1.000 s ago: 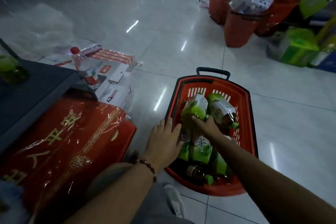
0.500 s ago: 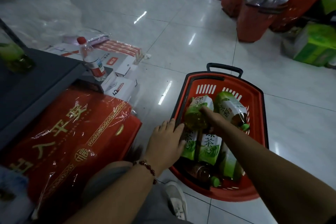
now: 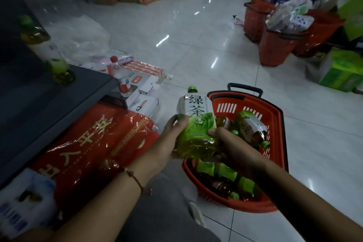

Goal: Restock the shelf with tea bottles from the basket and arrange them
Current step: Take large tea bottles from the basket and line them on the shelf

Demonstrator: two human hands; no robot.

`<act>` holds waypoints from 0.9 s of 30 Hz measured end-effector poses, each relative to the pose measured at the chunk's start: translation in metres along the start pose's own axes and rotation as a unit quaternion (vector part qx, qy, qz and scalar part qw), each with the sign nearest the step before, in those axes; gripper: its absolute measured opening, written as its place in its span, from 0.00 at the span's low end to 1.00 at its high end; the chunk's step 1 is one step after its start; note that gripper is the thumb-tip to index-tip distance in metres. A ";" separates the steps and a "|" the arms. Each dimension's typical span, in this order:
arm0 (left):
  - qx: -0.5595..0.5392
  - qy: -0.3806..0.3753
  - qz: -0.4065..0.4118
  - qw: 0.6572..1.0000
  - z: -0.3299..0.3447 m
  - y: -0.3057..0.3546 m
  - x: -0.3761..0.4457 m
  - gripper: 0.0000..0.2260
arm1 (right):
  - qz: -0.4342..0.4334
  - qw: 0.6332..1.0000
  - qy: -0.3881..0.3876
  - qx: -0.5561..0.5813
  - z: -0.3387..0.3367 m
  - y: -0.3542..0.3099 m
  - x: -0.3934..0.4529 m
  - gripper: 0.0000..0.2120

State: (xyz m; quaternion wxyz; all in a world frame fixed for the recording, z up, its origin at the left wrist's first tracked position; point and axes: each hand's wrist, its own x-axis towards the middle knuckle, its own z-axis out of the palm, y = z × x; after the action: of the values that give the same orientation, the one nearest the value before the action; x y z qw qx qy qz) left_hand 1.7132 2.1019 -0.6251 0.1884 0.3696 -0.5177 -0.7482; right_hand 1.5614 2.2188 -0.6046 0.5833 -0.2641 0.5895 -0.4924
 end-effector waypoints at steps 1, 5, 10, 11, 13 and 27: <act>-0.019 0.008 0.017 1.000 -0.003 0.009 -0.011 0.35 | -0.017 0.999 -0.019 -0.028 0.009 -0.007 -0.005 0.16; 0.044 0.056 0.120 0.990 -0.023 0.049 -0.063 0.34 | -0.083 0.989 -0.076 -0.098 0.050 -0.045 -0.018 0.11; 0.142 0.181 0.239 0.944 -0.053 0.114 -0.143 0.27 | -0.180 0.962 -0.159 -0.128 0.125 -0.100 -0.034 0.19; 0.164 0.206 0.263 0.928 -0.058 0.127 -0.161 0.28 | -0.200 0.956 -0.175 -0.123 0.142 -0.112 -0.039 0.21; 0.190 0.252 0.309 0.897 -0.071 0.154 -0.198 0.30 | -0.247 0.937 -0.213 -0.123 0.177 -0.136 -0.051 0.21; 0.294 0.498 0.380 0.722 -0.188 0.289 -0.402 0.30 | -0.473 0.765 -0.386 -0.206 0.432 -0.270 -0.091 0.23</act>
State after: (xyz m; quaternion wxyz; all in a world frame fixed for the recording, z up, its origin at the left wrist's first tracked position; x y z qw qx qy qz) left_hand 2.0879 2.1363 -0.2530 0.5695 0.4979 -0.6407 -0.1318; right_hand 1.9159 2.0805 -0.2542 0.3861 -0.7912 0.2021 -0.4290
